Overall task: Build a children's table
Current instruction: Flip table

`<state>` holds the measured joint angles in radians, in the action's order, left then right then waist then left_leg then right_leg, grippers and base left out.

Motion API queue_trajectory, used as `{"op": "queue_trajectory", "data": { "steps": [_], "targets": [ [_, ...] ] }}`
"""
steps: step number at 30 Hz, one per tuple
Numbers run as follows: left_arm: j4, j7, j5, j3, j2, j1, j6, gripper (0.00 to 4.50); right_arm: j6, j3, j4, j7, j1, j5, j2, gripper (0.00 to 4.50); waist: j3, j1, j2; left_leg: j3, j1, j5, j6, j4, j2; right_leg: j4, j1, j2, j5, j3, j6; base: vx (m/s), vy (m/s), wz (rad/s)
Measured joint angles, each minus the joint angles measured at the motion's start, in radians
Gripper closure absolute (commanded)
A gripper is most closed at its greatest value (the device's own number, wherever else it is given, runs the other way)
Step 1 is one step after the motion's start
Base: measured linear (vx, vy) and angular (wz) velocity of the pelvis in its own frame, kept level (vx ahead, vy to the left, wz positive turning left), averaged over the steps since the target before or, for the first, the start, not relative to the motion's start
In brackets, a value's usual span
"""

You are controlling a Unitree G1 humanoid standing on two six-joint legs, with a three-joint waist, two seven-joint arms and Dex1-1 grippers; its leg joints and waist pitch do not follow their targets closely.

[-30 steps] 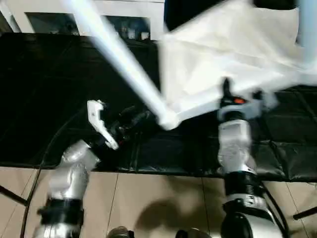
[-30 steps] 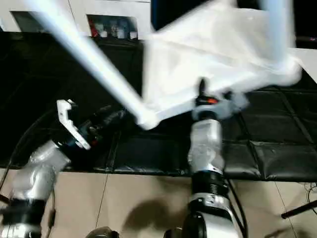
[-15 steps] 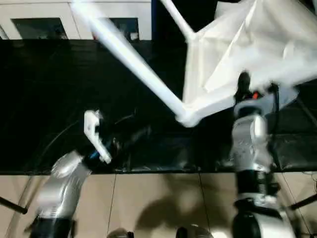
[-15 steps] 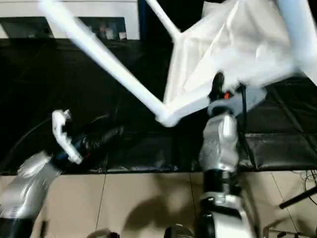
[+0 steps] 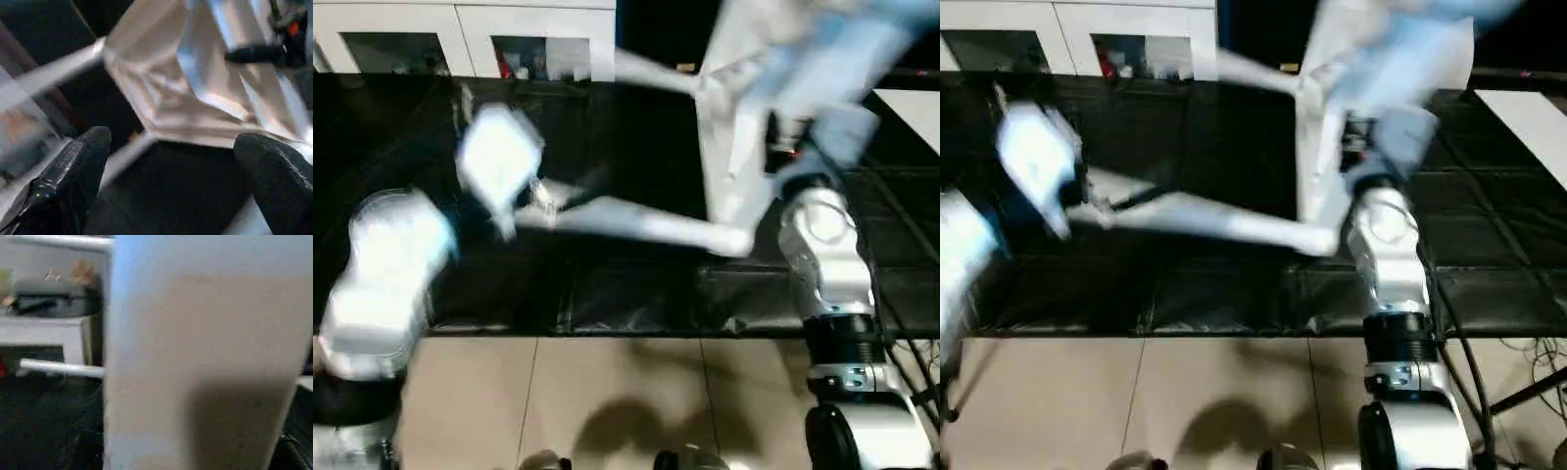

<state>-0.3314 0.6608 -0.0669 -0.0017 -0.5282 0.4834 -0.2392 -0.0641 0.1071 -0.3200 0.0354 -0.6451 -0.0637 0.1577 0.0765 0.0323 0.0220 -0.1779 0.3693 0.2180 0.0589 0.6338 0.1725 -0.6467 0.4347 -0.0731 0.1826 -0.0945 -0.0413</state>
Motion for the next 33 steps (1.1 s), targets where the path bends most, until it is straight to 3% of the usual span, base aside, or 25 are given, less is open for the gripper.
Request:
{"op": "queue_trajectory", "data": {
  "steps": [4, 11, 13, 16, 18, 27, 33],
  "targets": [
    [-0.002, 0.001, 0.056, -0.015, -0.054, 0.078, 0.024, 0.0, -0.028, -0.031, 0.001, -0.003, -0.015, 0.018, 0.008, 2.56, 0.001, 0.005, 0.003, 0.001, 0.0, -0.001, 0.001, 0.0, 0.0, 0.0, 0.001, 0.0, -0.001, -0.001, -0.001, 0.0, 0.0, 0.0],
    [0.028, -0.028, 0.131, -0.016, -0.096, 0.163, 0.115, 0.0, -0.056, -0.037, 0.013, -0.02, -0.017, 0.021, 0.016, 2.57, 0.001, 0.005, 0.005, 0.002, 0.003, -0.001, 0.002, 0.0, 0.001, -0.001, 0.001, 0.0, -0.001, -0.002, -0.001, 0.0, 0.0, 0.0],
    [0.075, -0.042, 0.159, -0.01, -0.126, 0.232, 0.137, 0.0, -0.065, -0.042, 0.023, -0.023, -0.015, 0.021, 0.015, 2.01, 0.001, 0.004, 0.006, 0.002, 0.003, -0.002, 0.003, 0.0, 0.0, -0.001, 0.001, 0.001, -0.001, -0.001, -0.002, 0.0, 0.0, 0.0],
    [0.157, -0.046, 0.223, -0.028, -0.165, 0.313, 0.203, 0.0, -0.064, -0.052, 0.057, -0.058, 0.019, 0.016, 0.015, 1.87, -0.001, 0.005, 0.013, 0.003, 0.003, -0.002, 0.003, 0.0, 0.001, 0.0, 0.0, 0.002, -0.001, -0.001, -0.001, 0.0, 0.0, 0.0],
    [0.213, -0.062, 0.255, -0.039, -0.169, 0.35, 0.222, 0.0, -0.064, -0.06, 0.079, -0.069, 0.037, 0.016, 0.015, 1.52, -0.001, 0.001, 0.015, 0.003, 0.003, -0.001, 0.004, 0.0, 0.001, 0.0, 0.0, 0.002, -0.002, -0.001, -0.002, 0.0, 0.0, 0.0],
    [0.366, -0.069, 0.332, -0.089, -0.192, 0.432, 0.293, 0.0, -0.087, -0.078, 0.175, -0.083, 0.137, 0.019, 0.006, 0.97, -0.001, 0.004, 0.017, 0.004, 0.001, -0.002, 0.011, 0.0, 0.002, 0.0, -0.001, 0.003, -0.004, -0.001, -0.004, 0.0, 0.0, 0.0],
    [0.429, -0.08, 0.34, -0.09, -0.196, 0.434, 0.312, 0.53, -0.105, -0.08, 0.271, -0.082, 0.233, 0.019, 0.0, 0.91, -0.001, 0.011, 0.017, 0.004, -0.001, -0.003, 0.012, 0.0, 0.002, 0.0, -0.001, 0.003, -0.006, -0.001, -0.003, 0.0, 0.0, 0.0]
  ]
}}
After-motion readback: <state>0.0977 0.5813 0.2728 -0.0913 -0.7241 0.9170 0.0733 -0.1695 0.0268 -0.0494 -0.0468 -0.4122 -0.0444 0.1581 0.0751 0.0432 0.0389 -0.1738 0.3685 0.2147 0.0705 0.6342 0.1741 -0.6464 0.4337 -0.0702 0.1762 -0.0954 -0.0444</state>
